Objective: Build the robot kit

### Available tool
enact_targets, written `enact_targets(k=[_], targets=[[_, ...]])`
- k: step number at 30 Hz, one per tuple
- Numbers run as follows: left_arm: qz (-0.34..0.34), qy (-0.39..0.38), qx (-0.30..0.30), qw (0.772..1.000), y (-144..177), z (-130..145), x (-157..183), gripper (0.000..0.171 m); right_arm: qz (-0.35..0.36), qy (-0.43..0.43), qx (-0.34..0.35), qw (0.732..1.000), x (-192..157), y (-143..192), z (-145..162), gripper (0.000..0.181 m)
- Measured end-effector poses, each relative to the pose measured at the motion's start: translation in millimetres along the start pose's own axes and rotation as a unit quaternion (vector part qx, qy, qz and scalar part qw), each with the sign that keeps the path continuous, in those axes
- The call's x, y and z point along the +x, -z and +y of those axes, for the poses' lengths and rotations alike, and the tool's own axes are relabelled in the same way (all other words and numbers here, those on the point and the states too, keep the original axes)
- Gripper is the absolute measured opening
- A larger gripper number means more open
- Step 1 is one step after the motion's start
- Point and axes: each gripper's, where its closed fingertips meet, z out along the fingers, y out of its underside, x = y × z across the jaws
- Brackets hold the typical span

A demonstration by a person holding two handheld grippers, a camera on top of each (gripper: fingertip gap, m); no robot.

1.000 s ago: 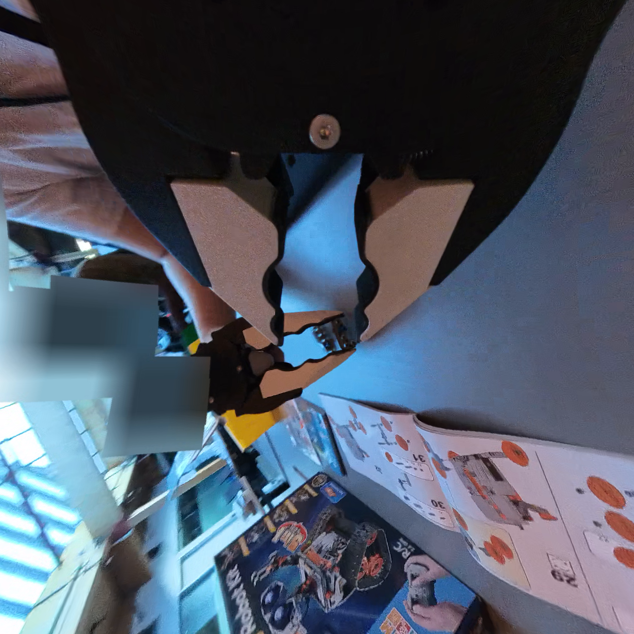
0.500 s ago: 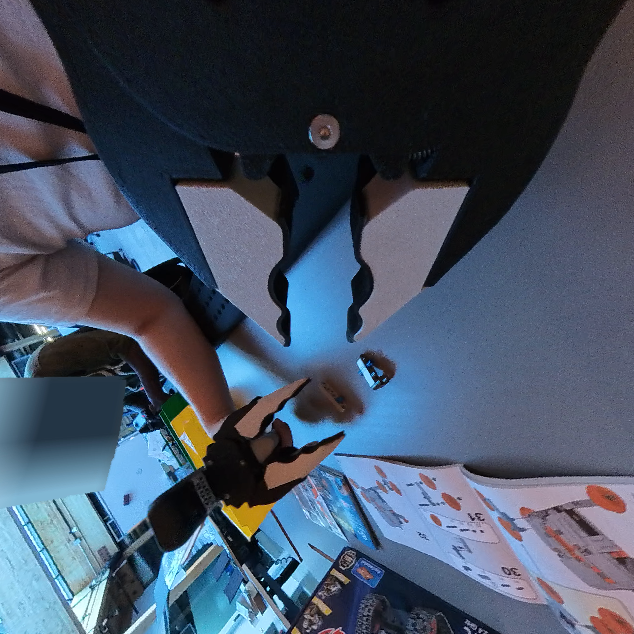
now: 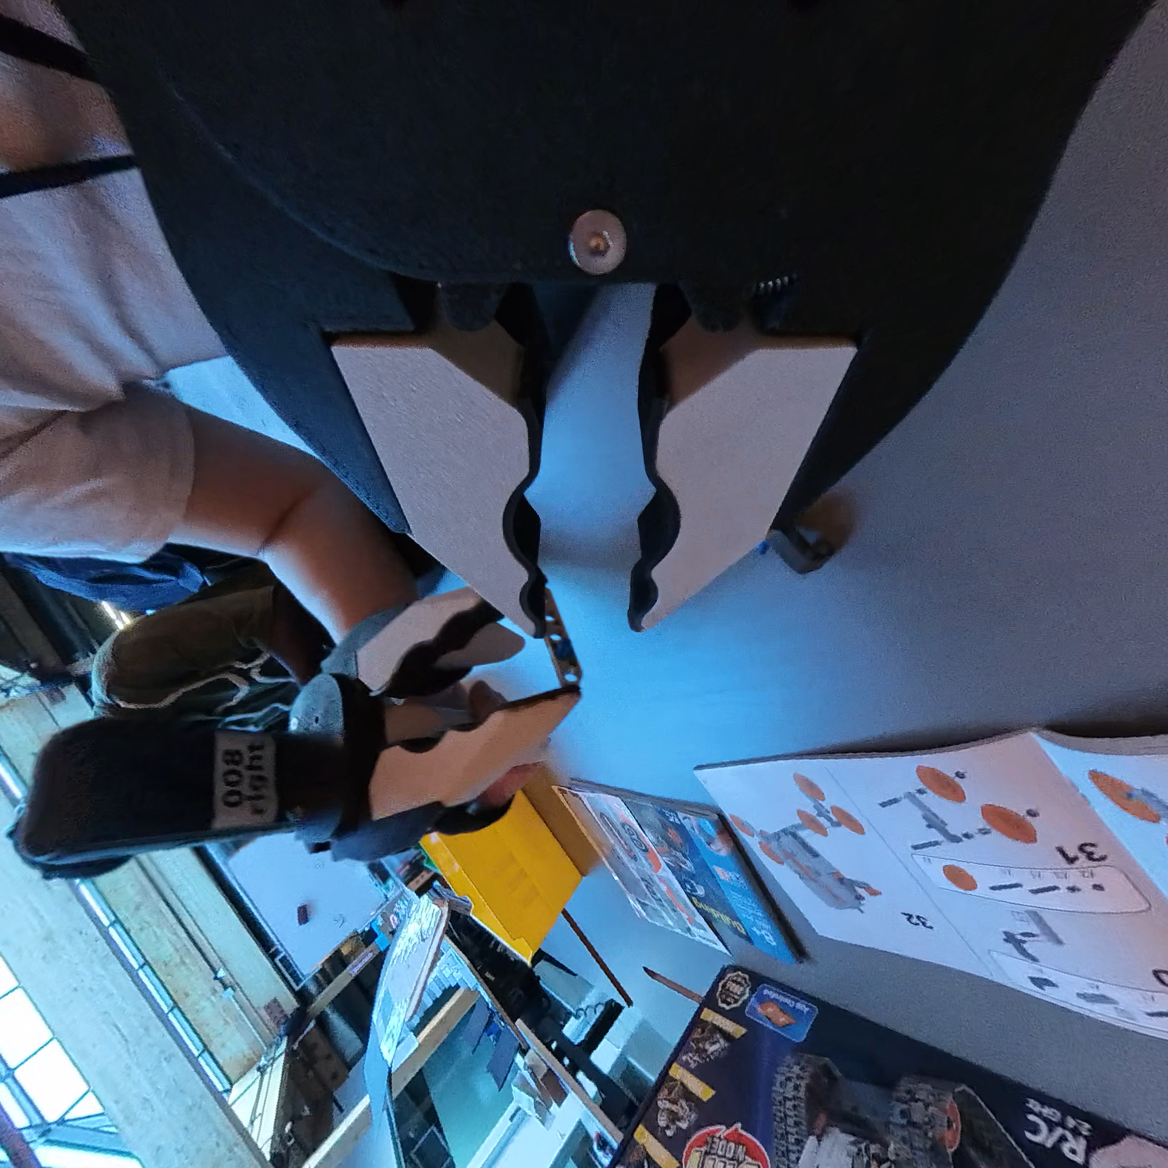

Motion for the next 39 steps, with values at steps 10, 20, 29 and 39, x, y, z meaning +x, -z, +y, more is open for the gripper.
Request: enact_targets(k=[10, 20, 29, 39], targets=[[0.063, 0.012, -0.018, 0.998, -10.1, 4.4, 11.0, 0.001, -0.005, 0.011, -0.006, 1.000, -6.1, -3.7, -3.9, 0.038], [0.073, -0.103, 0.024, 0.992, 12.6, -13.1, 26.2, 0.001, -0.102, -0.372, 0.168, 0.907, 11.5, 7.0, -26.2, 0.042], [0.066, -0.177, 0.010, 0.982, 13.7, -8.4, 32.4, 0.001, -0.201, -0.511, 0.217, 0.807, 4.6, 1.6, -34.2, 0.006], [0.120, -0.156, -0.027, 0.980, 9.7, 3.1, 34.3, 0.001, -0.185, -0.501, 0.220, 0.817, -4.8, 1.9, -30.3, 0.005]])
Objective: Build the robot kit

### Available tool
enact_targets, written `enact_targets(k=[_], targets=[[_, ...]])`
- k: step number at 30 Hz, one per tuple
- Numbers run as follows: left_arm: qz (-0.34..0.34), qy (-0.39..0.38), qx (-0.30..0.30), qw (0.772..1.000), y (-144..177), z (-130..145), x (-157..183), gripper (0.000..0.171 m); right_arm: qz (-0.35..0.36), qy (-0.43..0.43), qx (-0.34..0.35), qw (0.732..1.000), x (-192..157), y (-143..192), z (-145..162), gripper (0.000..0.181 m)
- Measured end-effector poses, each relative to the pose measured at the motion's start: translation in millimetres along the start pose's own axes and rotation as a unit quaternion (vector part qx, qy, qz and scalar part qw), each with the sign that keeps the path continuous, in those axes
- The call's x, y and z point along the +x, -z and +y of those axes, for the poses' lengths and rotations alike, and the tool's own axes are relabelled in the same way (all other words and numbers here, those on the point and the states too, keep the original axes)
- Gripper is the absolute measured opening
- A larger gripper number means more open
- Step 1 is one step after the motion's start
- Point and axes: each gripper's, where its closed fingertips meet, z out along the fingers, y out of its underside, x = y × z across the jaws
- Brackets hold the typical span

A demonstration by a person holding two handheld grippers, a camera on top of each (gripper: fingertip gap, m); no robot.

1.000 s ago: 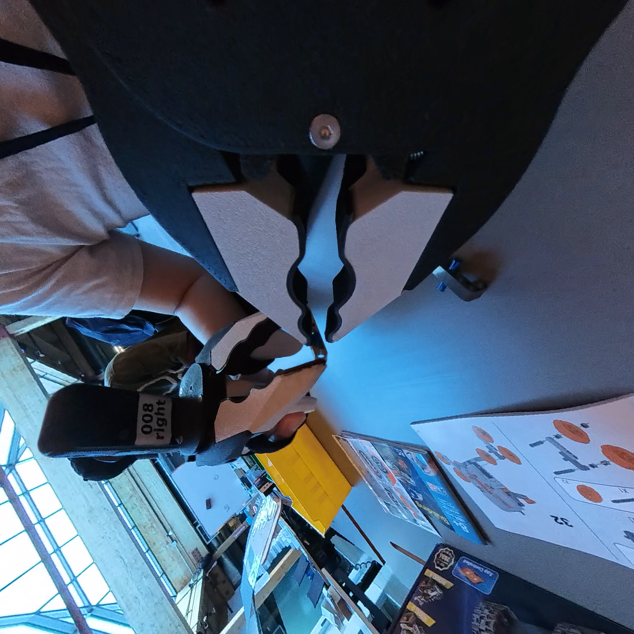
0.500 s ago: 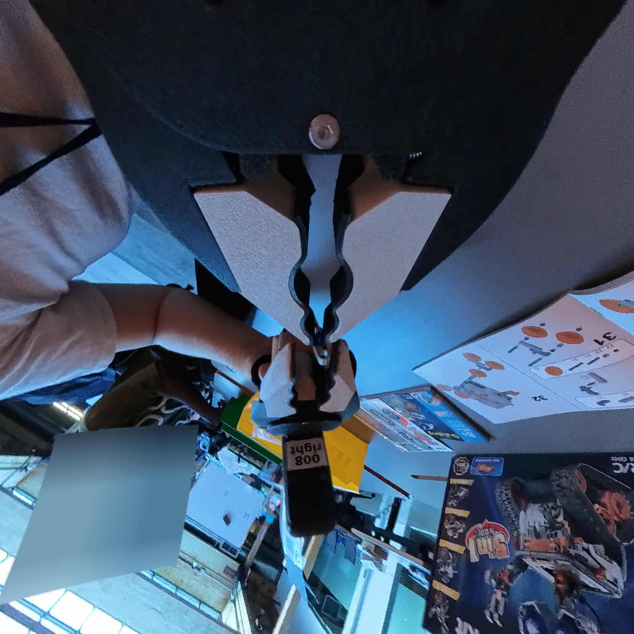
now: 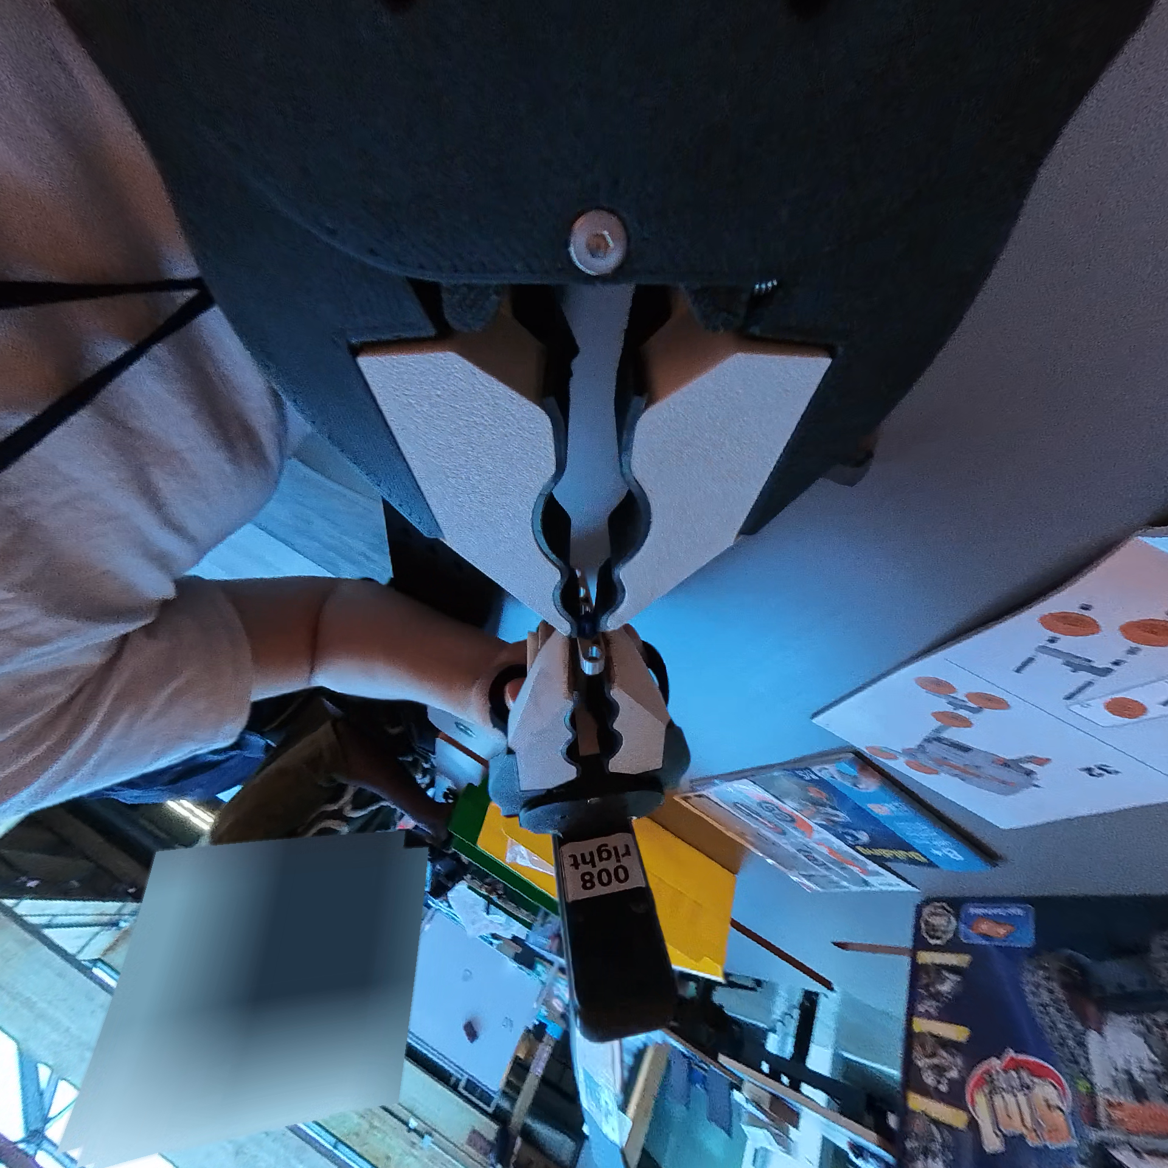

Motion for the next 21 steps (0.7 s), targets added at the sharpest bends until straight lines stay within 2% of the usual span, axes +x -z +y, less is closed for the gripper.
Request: enact_targets(k=[5, 9, 11, 12, 13, 16, 21], targets=[[0.032, 0.028, -0.006, 0.999, -4.8, 0.1, -7.9, 0.001, 0.010, -0.012, 0.037, 0.999, 8.9, 5.4, -1.9, 0.004], [0.031, 0.021, -0.042, 0.998, -7.4, 6.3, -19.7, 0.001, 0.025, -0.017, 0.044, 0.999, 20.4, 6.7, 1.4, 0.005], [0.032, 0.030, -0.039, 0.998, -6.8, 4.8, -24.3, 0.001, 0.025, -0.016, 0.053, 0.998, 20.4, 6.5, -0.6, 0.018], [0.035, 0.031, -0.041, 0.998, -6.6, 5.9, -25.2, 0.001, 0.029, -0.015, 0.048, 0.998, 21.8, 6.0, 1.2, 0.016], [0.046, 0.036, -0.042, 0.997, -6.6, 7.0, -23.3, 0.001, 0.038, -0.008, 0.039, 0.998, 24.4, 6.0, 3.7, 0.006], [0.045, 0.041, -0.043, 0.997, -6.5, 12.7, -25.4, 0.001, 0.038, -0.012, 0.021, 0.999, 27.3, 5.2, 8.3, 0.005], [0.044, 0.027, -0.028, 0.998, -4.3, 8.3, -24.5, 0.001, 0.005, -0.032, 0.054, 0.998, 24.9, 4.0, 2.7, 0.004]])
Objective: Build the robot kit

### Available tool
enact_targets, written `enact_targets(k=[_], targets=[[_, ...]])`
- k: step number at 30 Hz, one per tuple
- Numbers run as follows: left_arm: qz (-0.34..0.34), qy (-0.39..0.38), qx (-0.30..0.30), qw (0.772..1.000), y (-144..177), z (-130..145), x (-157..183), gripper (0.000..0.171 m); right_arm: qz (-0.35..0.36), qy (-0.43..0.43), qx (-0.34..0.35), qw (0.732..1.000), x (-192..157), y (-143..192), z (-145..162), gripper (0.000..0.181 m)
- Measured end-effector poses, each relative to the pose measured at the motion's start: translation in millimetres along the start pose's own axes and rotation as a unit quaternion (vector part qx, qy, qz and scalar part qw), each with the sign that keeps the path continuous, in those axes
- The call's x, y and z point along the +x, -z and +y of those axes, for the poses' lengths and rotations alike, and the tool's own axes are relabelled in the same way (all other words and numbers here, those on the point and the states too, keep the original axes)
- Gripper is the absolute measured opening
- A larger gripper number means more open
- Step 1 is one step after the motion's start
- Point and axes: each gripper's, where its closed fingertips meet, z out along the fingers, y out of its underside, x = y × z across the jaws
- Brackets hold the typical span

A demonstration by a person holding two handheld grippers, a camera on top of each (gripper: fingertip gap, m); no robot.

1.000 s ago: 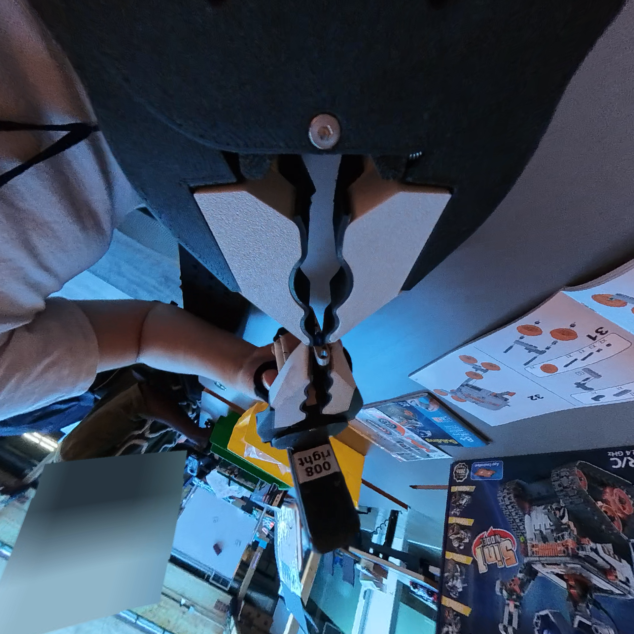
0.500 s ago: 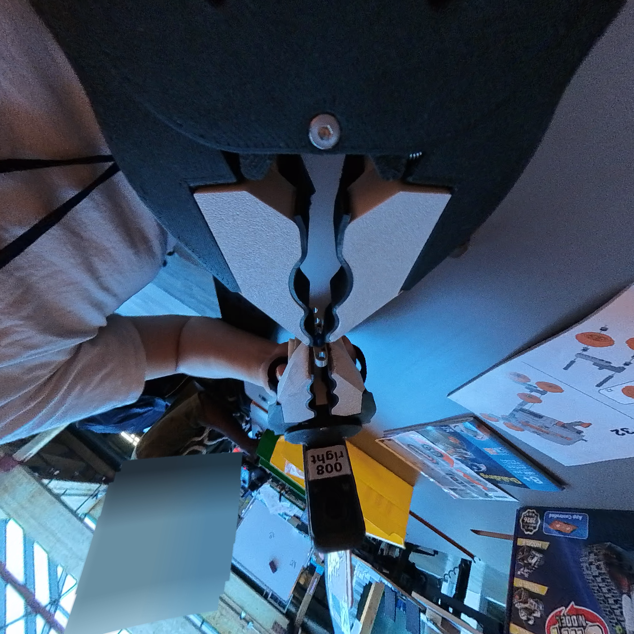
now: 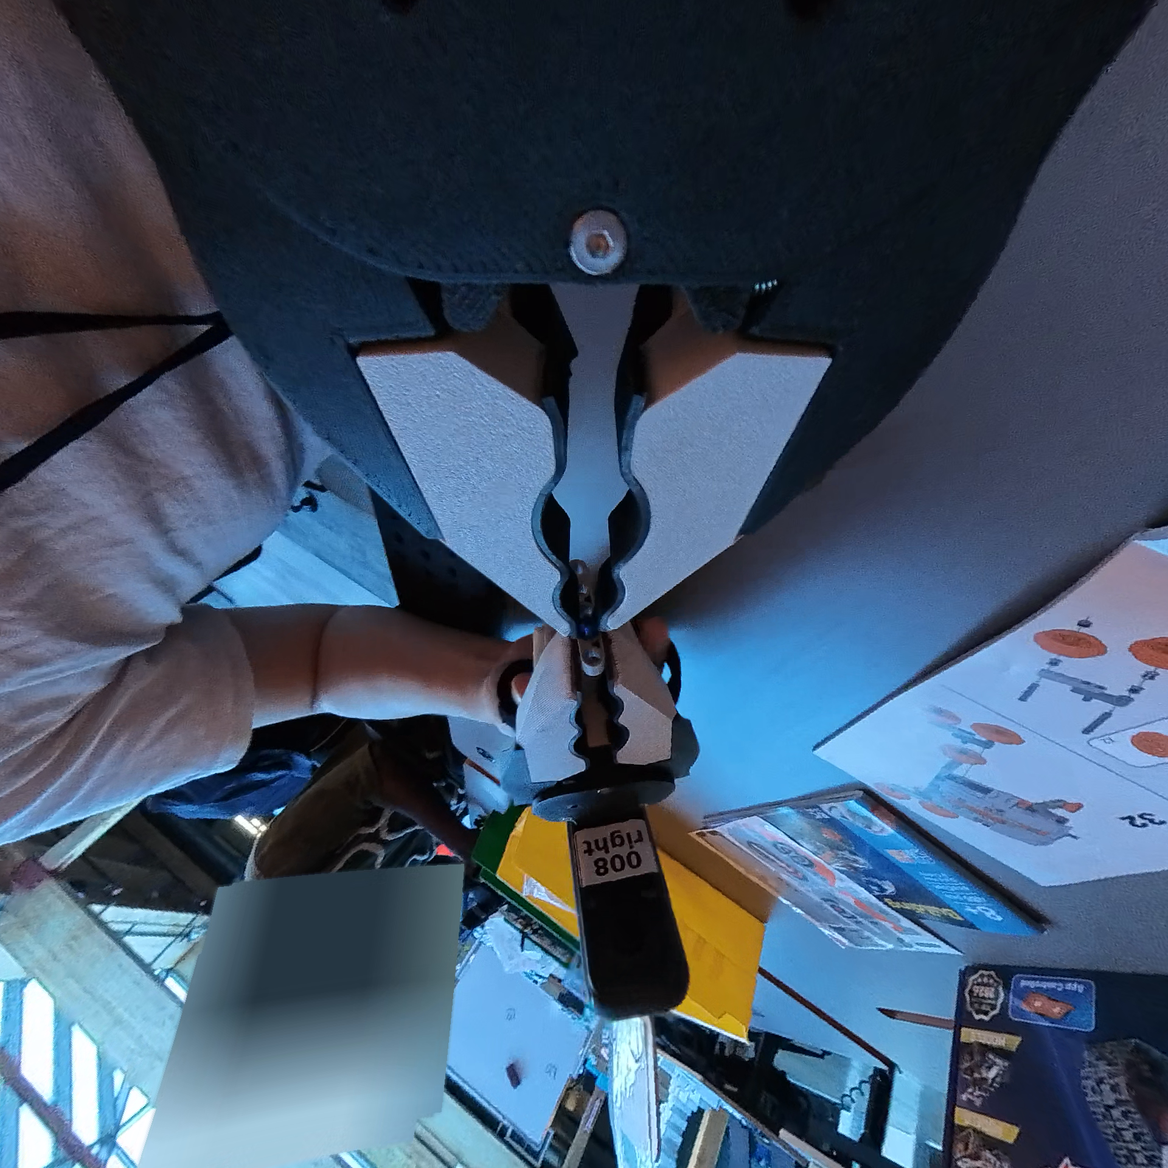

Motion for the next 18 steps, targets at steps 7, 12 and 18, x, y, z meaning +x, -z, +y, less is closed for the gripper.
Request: enact_targets(k=[7, 12, 18], targets=[[-0.006, 0.001, -0.010, 1.000, 0.9, 1.2, -1.7, 0.001, 0.006, 0.016, -0.004, 1.000, 1.7, -0.5, 0.2, 0.004], [0.011, 0.023, -0.004, 1.000, 0.9, 0.9, 0.4, 0.001, 0.004, 0.020, -0.005, 1.000, 0.5, -0.8, 0.6, 0.005], [0.011, 0.022, -0.007, 1.000, 1.2, 0.9, 0.7, 0.001, 0.006, 0.019, -0.007, 1.000, 0.8, -1.6, 0.8, 0.006]])
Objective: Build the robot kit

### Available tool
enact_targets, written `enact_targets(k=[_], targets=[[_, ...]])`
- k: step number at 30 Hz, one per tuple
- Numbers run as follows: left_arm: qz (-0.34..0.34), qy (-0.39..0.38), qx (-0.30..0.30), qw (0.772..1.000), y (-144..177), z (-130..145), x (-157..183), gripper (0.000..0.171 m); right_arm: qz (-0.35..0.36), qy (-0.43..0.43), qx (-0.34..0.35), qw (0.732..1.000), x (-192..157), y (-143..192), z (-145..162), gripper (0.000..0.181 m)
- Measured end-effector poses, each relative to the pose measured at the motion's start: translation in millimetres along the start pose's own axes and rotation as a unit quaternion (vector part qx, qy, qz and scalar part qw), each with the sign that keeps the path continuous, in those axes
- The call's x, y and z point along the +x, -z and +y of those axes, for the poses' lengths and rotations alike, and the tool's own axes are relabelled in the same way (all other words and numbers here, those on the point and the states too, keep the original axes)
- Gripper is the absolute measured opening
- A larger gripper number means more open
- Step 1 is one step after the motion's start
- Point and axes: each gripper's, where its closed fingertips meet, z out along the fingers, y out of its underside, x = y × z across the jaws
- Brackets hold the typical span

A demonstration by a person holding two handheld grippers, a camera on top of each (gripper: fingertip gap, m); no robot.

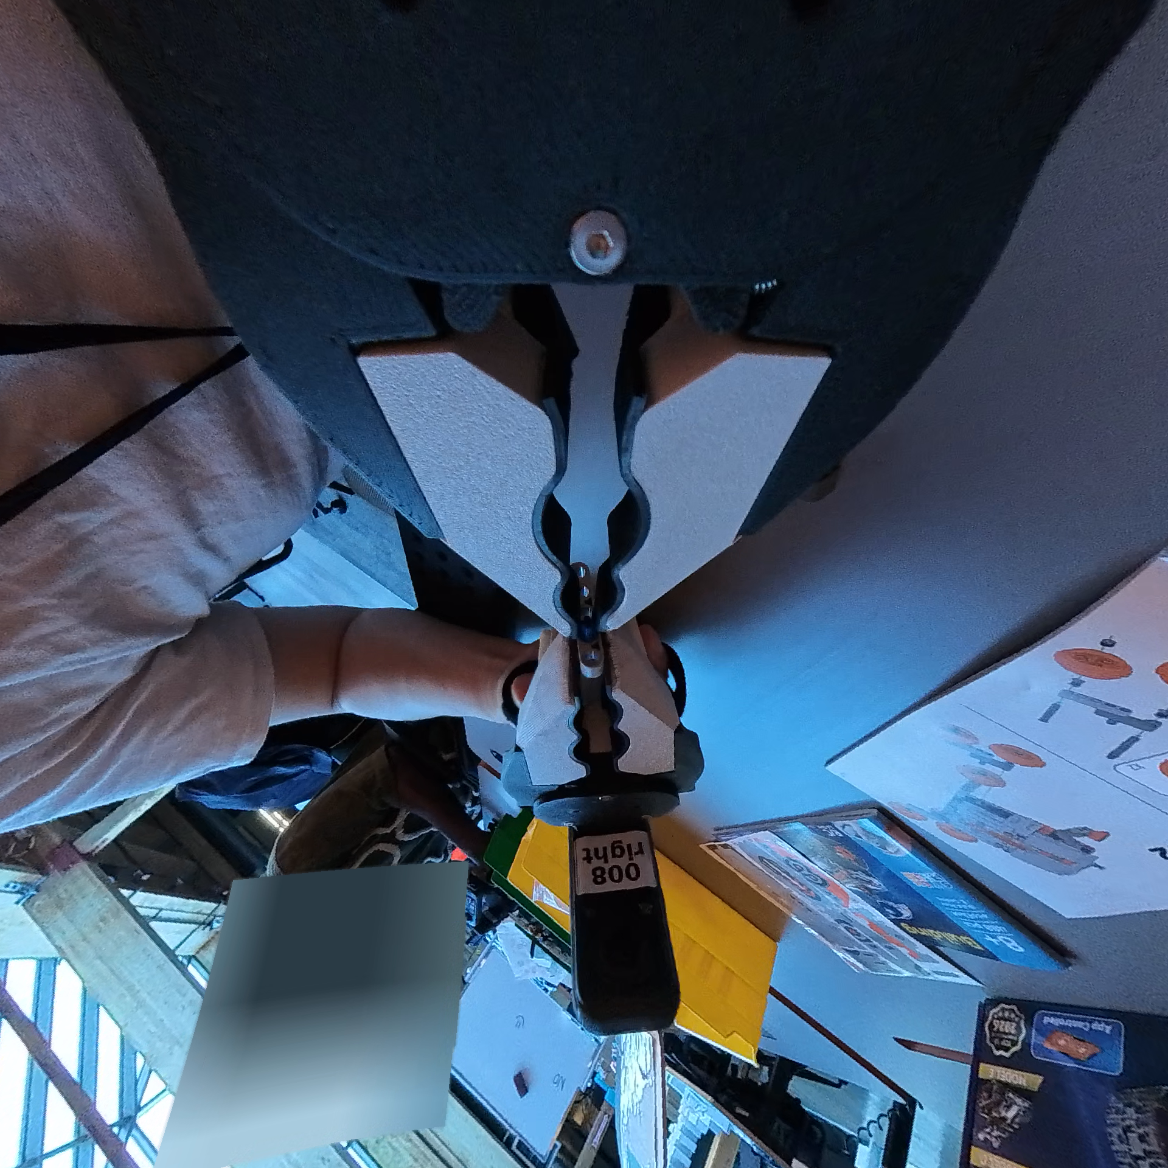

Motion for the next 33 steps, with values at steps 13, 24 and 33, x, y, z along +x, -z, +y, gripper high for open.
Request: enact_targets(k=[13, 24, 33], targets=[[-0.007, -0.014, -0.032, 0.999, 1.3, 10.1, -3.8, 0.001, 0.014, 0.001, -0.025, 1.000, 4.5, -1.8, 7.2, 0.004], [-0.013, -0.007, -0.039, 0.999, 3.8, 13.3, -4.0, 0.000, 0.014, -0.004, -0.028, 0.999, 4.5, -3.2, 8.1, 0.004], [0.086, 0.090, 0.005, 0.992, 12.2, 2.6, 10.8, 0.000, 0.086, 0.372, -0.049, 0.923, -21.8, -0.6, -8.2, 0.064]])
